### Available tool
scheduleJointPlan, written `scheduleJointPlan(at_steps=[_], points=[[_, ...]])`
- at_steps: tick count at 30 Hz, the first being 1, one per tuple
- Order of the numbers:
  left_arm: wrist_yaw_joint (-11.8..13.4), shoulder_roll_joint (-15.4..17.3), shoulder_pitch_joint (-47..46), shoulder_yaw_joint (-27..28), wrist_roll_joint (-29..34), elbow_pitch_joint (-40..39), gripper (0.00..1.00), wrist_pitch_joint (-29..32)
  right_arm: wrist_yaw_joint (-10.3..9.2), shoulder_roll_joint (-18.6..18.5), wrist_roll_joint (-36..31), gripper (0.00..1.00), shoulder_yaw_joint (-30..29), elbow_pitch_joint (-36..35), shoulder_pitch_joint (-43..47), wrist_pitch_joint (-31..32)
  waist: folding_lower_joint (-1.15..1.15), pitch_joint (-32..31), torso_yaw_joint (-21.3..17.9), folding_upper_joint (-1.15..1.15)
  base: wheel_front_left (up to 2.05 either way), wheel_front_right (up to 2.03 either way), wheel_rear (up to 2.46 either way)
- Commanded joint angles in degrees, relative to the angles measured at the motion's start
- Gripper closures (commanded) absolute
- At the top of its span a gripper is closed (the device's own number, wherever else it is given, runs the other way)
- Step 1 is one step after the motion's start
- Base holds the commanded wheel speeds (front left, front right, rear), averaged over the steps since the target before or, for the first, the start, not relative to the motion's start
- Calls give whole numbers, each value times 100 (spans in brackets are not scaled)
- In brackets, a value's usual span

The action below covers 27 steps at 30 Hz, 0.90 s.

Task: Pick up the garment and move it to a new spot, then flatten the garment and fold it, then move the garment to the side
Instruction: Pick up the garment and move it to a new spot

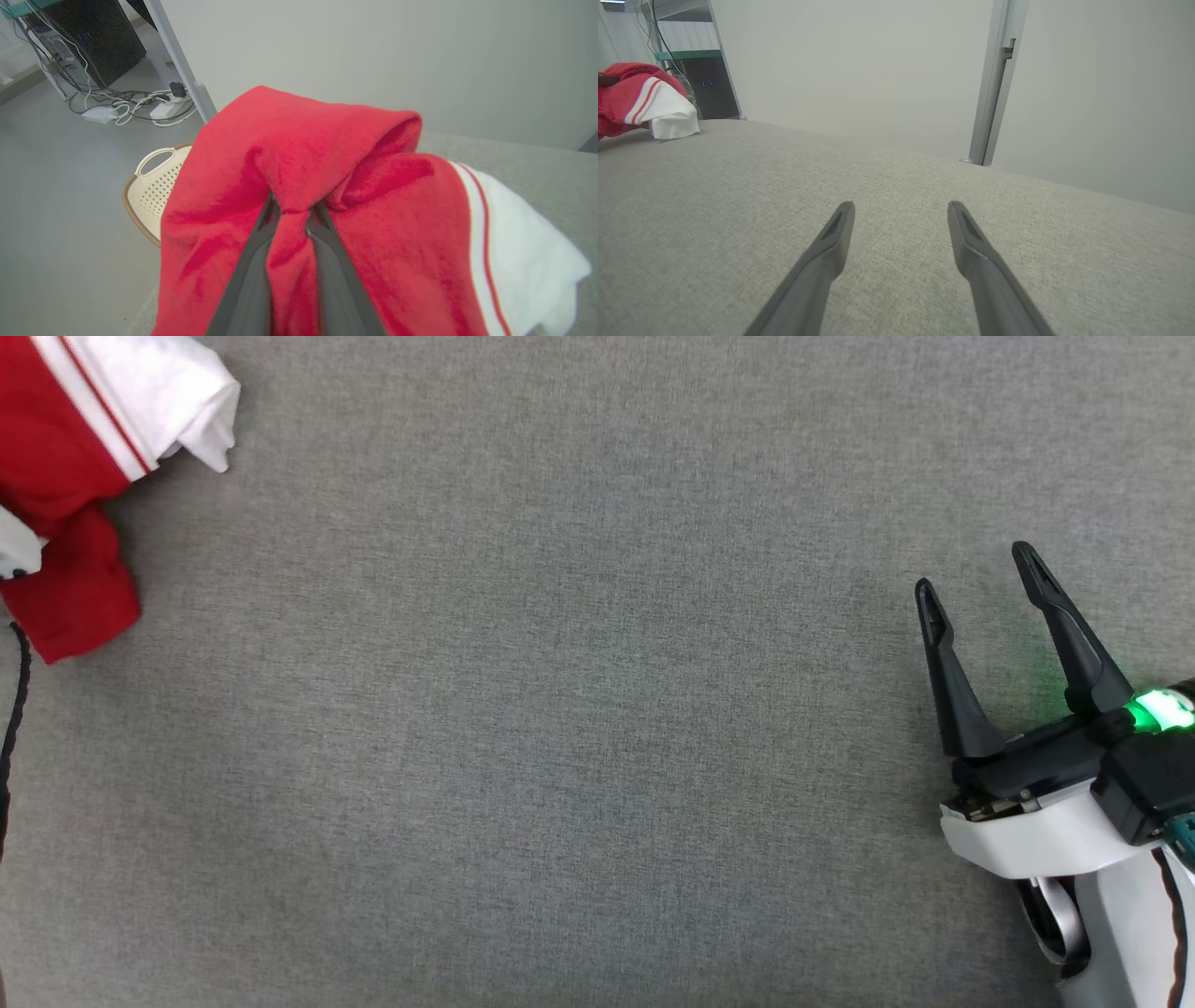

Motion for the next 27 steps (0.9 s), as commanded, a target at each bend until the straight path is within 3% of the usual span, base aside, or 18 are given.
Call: scheduleJointPlan(at_steps=[1, 10, 17, 23, 27], points=[[-30, -10, -12, -100, -24, -112, 100, -69, -12, 68, 12, 0, -31, 58, 65, 14, -1, -282, -31, 0, 0, 0, 0], [-23, 340, 505, -1563, -229, -1564, 100, -231, -10, 613, 220, 0, -283, -354, -42, 11, -1, -1382, -545, 0, 0, 0, 0], [-23, 546, 1195, -2595, -586, -2828, 100, -102, -10, 808, 186, 0, -379, -626, 222, 10, -1, -2269, -1233, 0, 0, 0, 0], [-23, 559, 1747, -3102, -878, -3871, 100, 278, -10, 907, 205, 0, -381, -840, 418, 10, -1, -2660, -1734, 0, 0, 0, 0], [-24, 378, 2089, -3510, -919, -4449, 100, 627, -10, 924, 113, 0, -296, -885, 557, 10, -1, -2733, -2067, 0, 0, 0, 0]])
